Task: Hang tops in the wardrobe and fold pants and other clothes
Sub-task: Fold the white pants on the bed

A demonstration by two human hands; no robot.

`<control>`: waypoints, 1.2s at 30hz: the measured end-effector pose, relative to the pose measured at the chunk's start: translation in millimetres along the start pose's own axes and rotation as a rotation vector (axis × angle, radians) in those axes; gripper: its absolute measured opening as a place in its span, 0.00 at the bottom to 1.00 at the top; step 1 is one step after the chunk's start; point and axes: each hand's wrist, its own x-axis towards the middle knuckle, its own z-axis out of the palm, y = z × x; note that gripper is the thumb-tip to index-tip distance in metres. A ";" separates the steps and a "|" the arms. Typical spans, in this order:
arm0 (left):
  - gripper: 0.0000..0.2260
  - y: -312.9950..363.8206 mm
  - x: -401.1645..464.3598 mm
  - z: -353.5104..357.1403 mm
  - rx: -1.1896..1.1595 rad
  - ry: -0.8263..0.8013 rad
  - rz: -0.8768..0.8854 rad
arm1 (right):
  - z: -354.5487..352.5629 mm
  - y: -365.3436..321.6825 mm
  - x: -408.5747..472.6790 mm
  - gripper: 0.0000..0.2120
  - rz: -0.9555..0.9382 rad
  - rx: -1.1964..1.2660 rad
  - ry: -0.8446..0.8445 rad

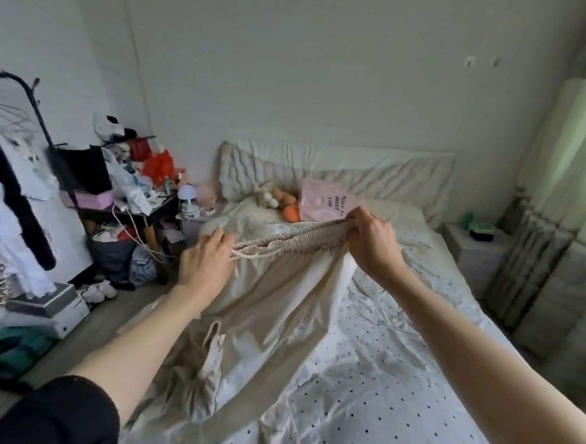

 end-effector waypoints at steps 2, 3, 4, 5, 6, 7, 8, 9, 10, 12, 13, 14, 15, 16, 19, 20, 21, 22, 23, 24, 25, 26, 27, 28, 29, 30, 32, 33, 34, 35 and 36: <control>0.14 -8.1 -4.0 0.0 -0.035 -0.032 -0.057 | 5.0 1.1 6.6 0.13 0.076 -0.012 -0.024; 0.12 -12.7 -6.0 -0.7 -0.063 -0.030 -0.080 | 7.2 0.8 10.1 0.14 0.121 -0.010 -0.031; 0.11 -16.6 -6.1 -3.4 -0.099 -0.017 -0.099 | 8.1 -0.1 13.7 0.15 0.170 0.001 -0.032; 0.09 -19.4 -4.7 -7.1 -0.142 0.003 -0.121 | 8.1 -1.9 16.6 0.16 0.213 0.019 -0.028; 0.09 -21.3 -0.7 -11.4 -0.183 0.039 -0.145 | 7.6 -4.8 20.7 0.16 0.238 0.033 -0.027; 0.08 -23.0 7.5 -20.1 -0.218 0.078 -0.175 | 3.6 -9.4 29.5 0.16 0.249 0.042 -0.026; 0.09 -24.4 14.9 -27.8 -0.250 0.106 -0.206 | 1.3 -13.8 36.5 0.17 0.270 0.060 -0.030; 0.09 -24.5 25.3 -40.4 -0.281 0.145 -0.230 | -5.5 -19.7 48.2 0.17 0.267 0.074 -0.017; 0.10 -25.3 37.4 -55.3 -0.313 0.200 -0.250 | -15.3 -26.0 62.3 0.18 0.256 0.098 0.009; 0.10 -27.6 63.2 -90.6 -0.340 0.340 -0.270 | -38.1 -42.6 98.1 0.18 0.227 0.144 0.090; 0.11 -26.3 68.4 -99.6 -0.356 0.359 -0.279 | -44.3 -46.8 105.5 0.17 0.226 0.128 0.109; 0.11 -27.0 78.9 -117.1 -0.384 0.404 -0.287 | -56.6 -56.0 120.1 0.17 0.216 0.130 0.149; 0.11 -29.9 90.1 -135.2 -0.414 0.477 -0.274 | -68.6 -65.1 136.1 0.17 0.199 0.166 0.204; 0.11 -31.3 99.1 -152.5 -0.439 0.514 -0.277 | -80.4 -73.3 148.6 0.17 0.196 0.191 0.233; 0.12 -37.6 126.0 -206.2 -0.482 0.630 -0.289 | -117.4 -97.0 183.9 0.16 0.150 0.243 0.344; 0.13 -40.1 134.3 -226.2 -0.482 0.673 -0.281 | -131.1 -106.0 195.7 0.16 0.123 0.262 0.381; 0.13 -41.1 139.9 -239.3 -0.483 0.688 -0.282 | -140.4 -111.9 201.5 0.16 0.114 0.258 0.398; 0.13 -42.3 145.8 -255.3 -0.489 0.717 -0.276 | -151.4 -118.9 208.9 0.17 0.102 0.264 0.425; 0.12 -43.8 151.9 -271.8 -0.502 0.766 -0.259 | -162.7 -125.7 216.6 0.17 0.087 0.286 0.463; 0.12 -44.7 157.1 -288.7 -0.516 0.810 -0.242 | -174.7 -132.4 223.1 0.17 0.074 0.306 0.497; 0.13 -44.8 163.0 -308.5 -0.535 0.853 -0.221 | -189.5 -140.7 229.7 0.17 0.060 0.328 0.539; 0.13 -44.7 167.0 -323.3 -0.554 0.886 -0.200 | -200.6 -146.2 234.2 0.16 0.042 0.352 0.582; 0.14 -44.7 173.0 -344.7 -0.563 0.936 -0.171 | -217.9 -155.1 242.1 0.16 0.007 0.380 0.642; 0.14 -44.5 176.5 -361.0 -0.567 0.972 -0.147 | -231.7 -162.0 247.2 0.16 -0.025 0.390 0.684; 0.14 -44.0 178.6 -374.5 -0.570 0.992 -0.141 | -243.4 -168.2 249.7 0.16 -0.042 0.386 0.710; 0.14 -43.5 180.5 -387.1 -0.571 1.018 -0.133 | -254.7 -174.1 252.4 0.16 -0.062 0.381 0.742; 0.14 -42.8 180.4 -404.0 -0.573 1.058 -0.116 | -270.6 -182.4 254.5 0.16 -0.101 0.376 0.785; 0.14 -42.7 179.3 -409.6 -0.568 1.076 -0.105 | -275.8 -185.7 253.9 0.16 -0.121 0.375 0.801; 0.14 -43.3 177.9 -414.2 -0.562 1.090 -0.098 | -279.5 -188.4 253.7 0.16 -0.136 0.381 0.811; 0.13 -44.8 175.6 -418.8 -0.555 1.101 -0.101 | -282.8 -191.1 253.1 0.15 -0.147 0.394 0.815; 0.13 -47.6 171.7 -422.5 -0.546 1.109 -0.107 | -284.1 -193.7 252.8 0.14 -0.155 0.406 0.811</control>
